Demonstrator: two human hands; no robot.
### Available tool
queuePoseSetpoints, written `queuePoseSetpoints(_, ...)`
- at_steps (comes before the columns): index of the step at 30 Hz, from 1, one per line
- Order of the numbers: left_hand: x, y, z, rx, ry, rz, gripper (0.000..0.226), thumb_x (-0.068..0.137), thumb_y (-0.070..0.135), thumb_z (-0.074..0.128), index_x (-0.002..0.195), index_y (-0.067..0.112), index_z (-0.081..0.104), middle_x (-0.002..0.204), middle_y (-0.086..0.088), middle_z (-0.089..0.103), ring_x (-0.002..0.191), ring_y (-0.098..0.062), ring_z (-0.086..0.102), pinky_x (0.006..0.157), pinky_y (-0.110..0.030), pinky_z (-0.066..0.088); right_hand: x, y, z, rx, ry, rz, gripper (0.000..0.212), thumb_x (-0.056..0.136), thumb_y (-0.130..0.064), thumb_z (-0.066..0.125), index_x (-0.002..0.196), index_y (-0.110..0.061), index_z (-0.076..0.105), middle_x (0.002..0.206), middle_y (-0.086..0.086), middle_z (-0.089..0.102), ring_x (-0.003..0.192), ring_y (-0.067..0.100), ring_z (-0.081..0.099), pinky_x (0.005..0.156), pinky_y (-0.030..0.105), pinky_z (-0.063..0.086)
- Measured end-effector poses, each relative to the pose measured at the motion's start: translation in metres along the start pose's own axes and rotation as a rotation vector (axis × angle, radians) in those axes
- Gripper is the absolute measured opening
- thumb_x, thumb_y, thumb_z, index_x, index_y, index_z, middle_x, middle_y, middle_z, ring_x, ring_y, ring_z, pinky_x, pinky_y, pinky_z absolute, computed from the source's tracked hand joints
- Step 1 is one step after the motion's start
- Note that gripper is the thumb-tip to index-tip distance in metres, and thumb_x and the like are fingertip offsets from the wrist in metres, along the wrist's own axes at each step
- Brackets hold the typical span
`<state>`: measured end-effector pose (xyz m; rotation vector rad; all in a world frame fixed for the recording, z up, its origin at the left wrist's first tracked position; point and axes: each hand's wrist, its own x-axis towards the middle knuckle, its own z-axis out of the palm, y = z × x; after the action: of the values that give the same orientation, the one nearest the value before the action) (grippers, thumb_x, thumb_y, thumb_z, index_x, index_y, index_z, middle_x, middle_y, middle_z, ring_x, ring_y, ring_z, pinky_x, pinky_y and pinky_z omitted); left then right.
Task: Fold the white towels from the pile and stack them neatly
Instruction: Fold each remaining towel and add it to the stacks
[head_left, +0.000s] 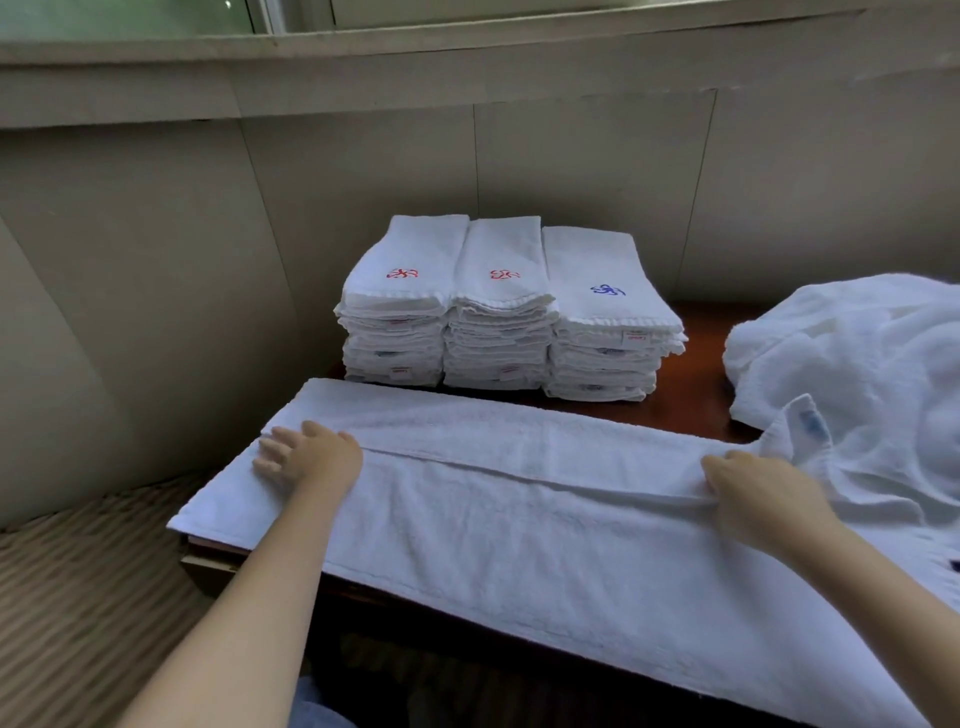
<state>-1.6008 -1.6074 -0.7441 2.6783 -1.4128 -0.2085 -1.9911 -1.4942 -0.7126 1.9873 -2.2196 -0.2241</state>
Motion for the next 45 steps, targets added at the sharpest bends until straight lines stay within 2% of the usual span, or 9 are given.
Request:
queuePoseSetpoints(2, -0.011, 0.014, -0.001, 0.044, 0.001, 0.092, 0.06, 0.101, 0.043, 0.024, 0.15, 0.009, 0.021, 0.159, -0.02, 0.002, 0.145, -0.038, -0.002, 0.116, -0.05, 0.002, 0.002, 0.001, -0.006, 0.027, -0.043, 0.004, 0.024, 0.091, -0.012, 0.04, 0.071, -0.023, 0.033, 0.101, -0.002, 0.051, 0.088, 0.016, 0.05, 0.061, 0.023, 0.039)
queuePoseSetpoints(6, -0.05, 0.06, 0.007, 0.032, 0.013, 0.556, 0.058, 0.102, 0.046, 0.02, 0.151, 0.016, 0.023, 0.16, -0.011, 0.009, 0.147, -0.029, 0.001, 0.117, -0.047, 0.002, 0.008, 0.012, -0.018, 0.131, -0.181, -0.003, 0.029, 0.092, -0.005, 0.04, 0.105, -0.014, 0.065, 0.098, 0.001, 0.057, 0.097, 0.018, 0.058, 0.077, 0.025, 0.048)
queuePoseSetpoints(13, -0.148, 0.144, 0.02, -0.154, -0.211, 1.119, 0.049, 0.102, 0.04, 0.034, 0.146, 0.018, 0.035, 0.157, -0.004, 0.023, 0.144, -0.017, 0.018, 0.115, -0.032, 0.013, -0.022, 0.073, -0.029, 1.024, -0.508, 0.023, 0.054, 0.079, 0.017, 0.035, 0.081, -0.019, 0.075, 0.096, -0.007, 0.074, 0.093, 0.003, 0.068, 0.076, 0.018, 0.048)
queuePoseSetpoints(19, -0.223, 0.206, 0.029, -0.434, -0.341, 1.279, 0.067, 0.09, 0.044, 0.057, 0.147, 0.019, 0.03, 0.15, 0.0, 0.035, 0.136, -0.015, 0.035, 0.107, -0.03, 0.032, -0.031, 0.116, -0.004, 1.507, -0.231, 0.592, 0.045, 0.081, 0.019, 0.018, 0.088, 0.006, 0.06, 0.068, 0.019, 0.066, 0.056, 0.026, 0.065, 0.044, 0.023, 0.052)
queuePoseSetpoints(22, -0.258, 0.238, 0.039, -0.482, -0.226, 1.228, 0.073, 0.083, 0.044, 0.063, 0.144, 0.019, 0.031, 0.138, -0.003, 0.045, 0.126, -0.022, 0.044, 0.094, -0.036, 0.043, -0.03, 0.112, 0.003, 1.629, -0.305, 0.52, 0.043, 0.084, 0.02, 0.02, 0.109, 0.008, 0.053, 0.085, 0.024, 0.063, 0.07, 0.03, 0.062, 0.057, 0.028, 0.05)
queuePoseSetpoints(27, -0.271, 0.279, 0.036, -0.591, 0.065, 1.062, 0.019, 0.095, 0.03, 0.048, 0.094, 0.013, 0.056, 0.099, -0.009, 0.064, 0.092, -0.032, 0.059, 0.064, -0.031, 0.038, -0.02, 0.112, 0.0, 1.618, -0.255, 0.326, 0.04, 0.081, 0.018, 0.032, 0.092, -0.003, 0.064, 0.101, 0.018, 0.069, 0.094, 0.026, 0.065, 0.079, 0.029, 0.052)
queuePoseSetpoints(34, -0.269, 0.268, 0.024, -0.893, 0.264, 1.376, 0.018, 0.094, 0.021, 0.059, 0.085, 0.005, 0.06, 0.061, 0.0, 0.054, 0.054, -0.029, 0.057, 0.049, -0.027, 0.038, 0.011, 0.124, 0.009, 1.846, 0.035, 0.61, 0.036, 0.081, 0.013, 0.031, 0.086, -0.007, 0.061, 0.074, 0.008, 0.065, 0.071, 0.021, 0.051, 0.057, 0.024, 0.035)
queuePoseSetpoints(39, -0.282, 0.247, 0.041, -0.787, 0.052, 1.629, 0.018, 0.091, 0.022, 0.062, 0.093, 0.005, 0.065, 0.071, -0.006, 0.066, 0.059, -0.024, 0.06, 0.053, -0.038, 0.051, 0.02, 0.135, 0.014, 2.24, 0.259, 0.988, 0.013, 0.086, -0.004, 0.036, 0.088, -0.007, 0.048, 0.07, 0.01, 0.055, 0.061, 0.024, 0.05, 0.085, 0.037, 0.048)
queuePoseSetpoints(45, -0.283, 0.236, 0.054, -0.545, -0.098, 1.743, 0.035, 0.095, 0.033, 0.048, 0.119, 0.013, 0.064, 0.112, -0.002, 0.069, 0.099, -0.02, 0.065, 0.08, -0.032, 0.05, 0.022, 0.137, 0.018, 1.888, 0.46, 0.804, 0.03, 0.077, 0.009, 0.058, 0.1, -0.007, 0.047, 0.084, 0.011, 0.05, 0.074, 0.023, 0.05, 0.059, 0.028, 0.043)
